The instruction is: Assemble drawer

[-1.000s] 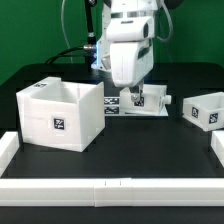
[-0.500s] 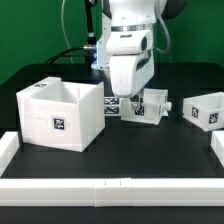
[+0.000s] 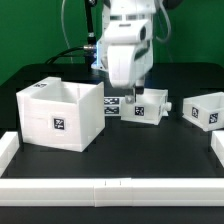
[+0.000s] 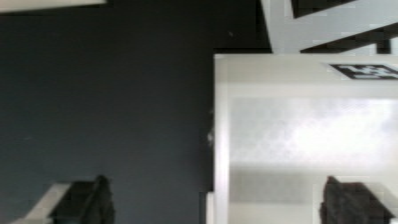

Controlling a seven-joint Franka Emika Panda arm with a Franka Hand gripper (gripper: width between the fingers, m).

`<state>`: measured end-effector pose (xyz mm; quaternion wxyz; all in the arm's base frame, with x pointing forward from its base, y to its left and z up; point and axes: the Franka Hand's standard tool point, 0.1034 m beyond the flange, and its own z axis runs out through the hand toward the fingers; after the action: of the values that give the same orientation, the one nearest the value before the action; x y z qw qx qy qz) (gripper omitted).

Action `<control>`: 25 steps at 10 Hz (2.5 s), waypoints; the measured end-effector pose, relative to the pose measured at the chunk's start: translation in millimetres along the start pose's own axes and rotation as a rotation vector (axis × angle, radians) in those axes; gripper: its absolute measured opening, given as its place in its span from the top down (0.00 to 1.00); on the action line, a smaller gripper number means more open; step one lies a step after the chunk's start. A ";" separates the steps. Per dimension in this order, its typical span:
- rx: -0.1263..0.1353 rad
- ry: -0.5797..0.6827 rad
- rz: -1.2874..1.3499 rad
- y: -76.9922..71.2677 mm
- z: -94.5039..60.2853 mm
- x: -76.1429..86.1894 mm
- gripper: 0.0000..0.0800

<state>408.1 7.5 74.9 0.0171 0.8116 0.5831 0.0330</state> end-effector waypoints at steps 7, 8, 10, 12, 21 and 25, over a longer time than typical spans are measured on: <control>-0.011 -0.020 0.054 20.6 -34.0 -1.8 0.19; -0.011 -0.021 0.079 21.1 -34.8 -1.9 0.19; -0.020 -0.023 0.376 29.0 -44.1 -3.6 0.19; -0.003 -0.031 0.689 29.3 -48.8 -1.3 0.19; -0.006 -0.025 1.640 52.8 -56.3 -20.9 0.19; -0.009 -0.025 1.912 50.9 -54.2 -19.2 0.19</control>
Offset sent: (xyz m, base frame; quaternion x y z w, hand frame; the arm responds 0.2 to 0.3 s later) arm 0.0000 0.0000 0.0000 0.0000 0.0000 0.0000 1.0000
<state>446.1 -27.5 131.7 -0.0079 0.9446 -0.3272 0.0265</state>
